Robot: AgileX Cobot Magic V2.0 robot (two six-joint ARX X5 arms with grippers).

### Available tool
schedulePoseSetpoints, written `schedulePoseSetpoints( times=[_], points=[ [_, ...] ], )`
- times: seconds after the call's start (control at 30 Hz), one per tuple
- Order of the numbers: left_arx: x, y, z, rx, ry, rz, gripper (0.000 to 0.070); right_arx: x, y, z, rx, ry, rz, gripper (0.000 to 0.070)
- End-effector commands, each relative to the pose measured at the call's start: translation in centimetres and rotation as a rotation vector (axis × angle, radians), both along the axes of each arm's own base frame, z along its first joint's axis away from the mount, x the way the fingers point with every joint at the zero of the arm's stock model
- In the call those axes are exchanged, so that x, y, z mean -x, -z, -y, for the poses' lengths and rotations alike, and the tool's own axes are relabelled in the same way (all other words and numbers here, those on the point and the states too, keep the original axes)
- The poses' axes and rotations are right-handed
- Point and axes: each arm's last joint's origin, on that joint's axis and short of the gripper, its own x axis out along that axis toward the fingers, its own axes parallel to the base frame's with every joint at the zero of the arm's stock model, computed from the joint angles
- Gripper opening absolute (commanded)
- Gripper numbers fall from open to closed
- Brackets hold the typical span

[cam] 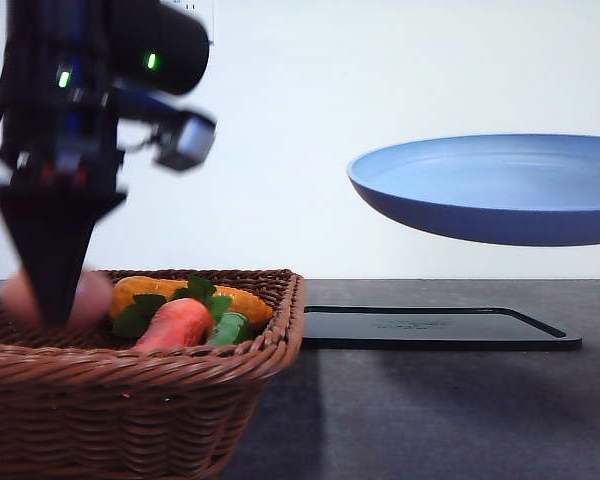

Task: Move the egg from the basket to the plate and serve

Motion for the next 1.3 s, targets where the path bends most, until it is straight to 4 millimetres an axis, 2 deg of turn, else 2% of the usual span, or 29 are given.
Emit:
schedulePoseSetpoints(
  times=[0.0,0.13,0.33,0.43,0.53,0.7,0.87,1.1,1.27],
  points=[
    [-0.4,-1.9,1.0,0.033,-0.016,0.024,0.0116,-0.2,-0.8,0.0,-0.006,0.002,0.035,0.0],
    [-0.8,-6.5,2.2,0.171,-0.02,0.076,0.0116,-0.3,-0.8,0.0,-0.006,0.008,0.038,0.0],
    [-0.3,-12.6,4.7,0.568,0.103,0.108,0.0115,-1.1,0.3,0.0,-0.035,-0.016,-0.071,0.0],
    [0.4,-14.2,6.4,0.722,0.2,0.123,0.0115,-1.8,1.0,-0.2,-0.083,-0.069,-0.129,0.0],
    [1.3,-14.6,7.9,0.765,0.262,0.147,0.0116,-2.5,1.8,-0.3,-0.129,-0.114,-0.198,0.0],
    [2.9,-12.9,11.0,0.729,0.362,0.1,0.0116,-3.1,2.8,-0.6,-0.159,-0.158,-0.263,0.0],
    [3.5,-9.5,14.1,0.593,0.395,0.069,0.0121,-3.2,2.9,-0.6,-0.155,-0.163,-0.268,0.0],
    [2.6,-3.6,17.4,0.383,0.375,0.063,0.0122,-3.2,2.9,-0.6,-0.151,-0.166,-0.265,0.0],
    [2.1,-1.3,18.4,0.329,0.364,0.054,0.0133,-3.2,2.9,-0.6,-0.137,-0.17,-0.259,0.0]
  ],
)
